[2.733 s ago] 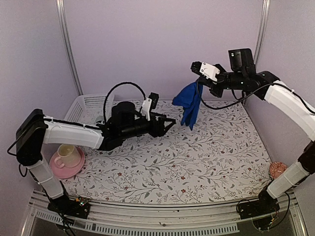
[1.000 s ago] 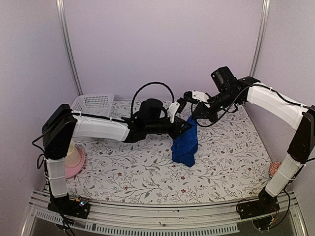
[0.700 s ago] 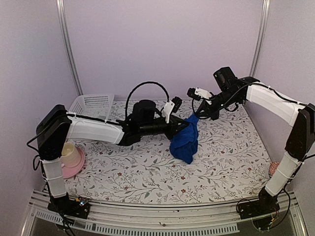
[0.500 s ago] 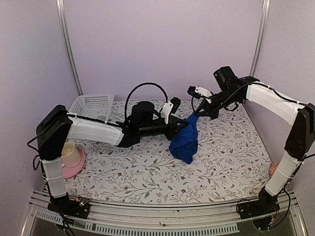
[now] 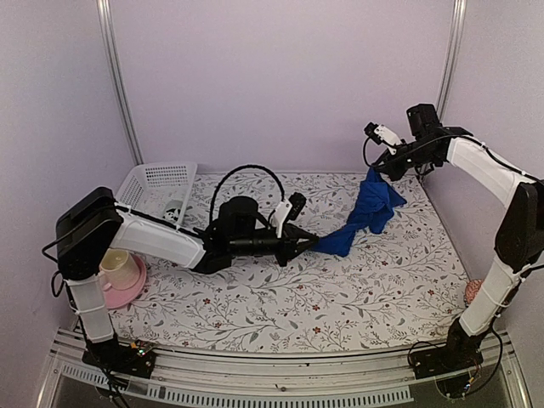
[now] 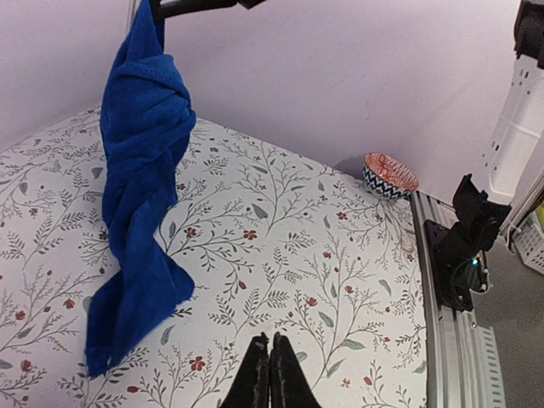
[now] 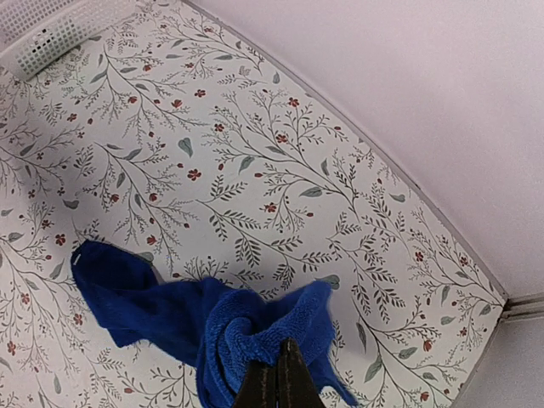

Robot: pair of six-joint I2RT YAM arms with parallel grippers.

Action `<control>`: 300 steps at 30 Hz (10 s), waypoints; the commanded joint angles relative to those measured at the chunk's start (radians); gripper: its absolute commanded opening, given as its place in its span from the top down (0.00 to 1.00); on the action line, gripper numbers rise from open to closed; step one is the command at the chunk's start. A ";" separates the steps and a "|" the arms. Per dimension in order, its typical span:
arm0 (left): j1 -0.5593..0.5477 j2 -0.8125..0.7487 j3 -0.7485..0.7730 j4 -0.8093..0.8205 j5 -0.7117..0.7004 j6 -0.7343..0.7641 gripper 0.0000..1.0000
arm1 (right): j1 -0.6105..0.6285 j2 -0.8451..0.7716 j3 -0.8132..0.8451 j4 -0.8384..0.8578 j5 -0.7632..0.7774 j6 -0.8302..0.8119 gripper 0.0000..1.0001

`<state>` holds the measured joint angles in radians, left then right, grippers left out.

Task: Roll the towels
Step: Pick up the towel from the center of the board.

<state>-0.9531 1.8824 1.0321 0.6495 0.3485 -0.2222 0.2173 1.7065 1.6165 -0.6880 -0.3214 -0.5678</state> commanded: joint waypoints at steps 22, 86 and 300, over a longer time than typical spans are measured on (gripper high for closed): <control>-0.006 -0.217 0.058 -0.092 0.063 0.147 0.57 | 0.163 -0.270 -0.037 -0.023 -0.133 -0.328 0.98; -0.051 -0.044 0.040 0.068 0.261 0.095 0.31 | 0.138 -0.299 0.033 0.037 -0.399 -0.236 0.98; 0.216 -0.524 -0.449 -0.544 -0.946 -0.292 1.00 | 0.612 0.151 -0.172 0.007 0.371 -0.315 0.59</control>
<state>-0.7448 1.3678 0.6113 0.1349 -0.4744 -0.4652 0.8425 1.8324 1.4910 -0.8307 -0.1219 -0.9463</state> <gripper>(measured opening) 0.008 0.347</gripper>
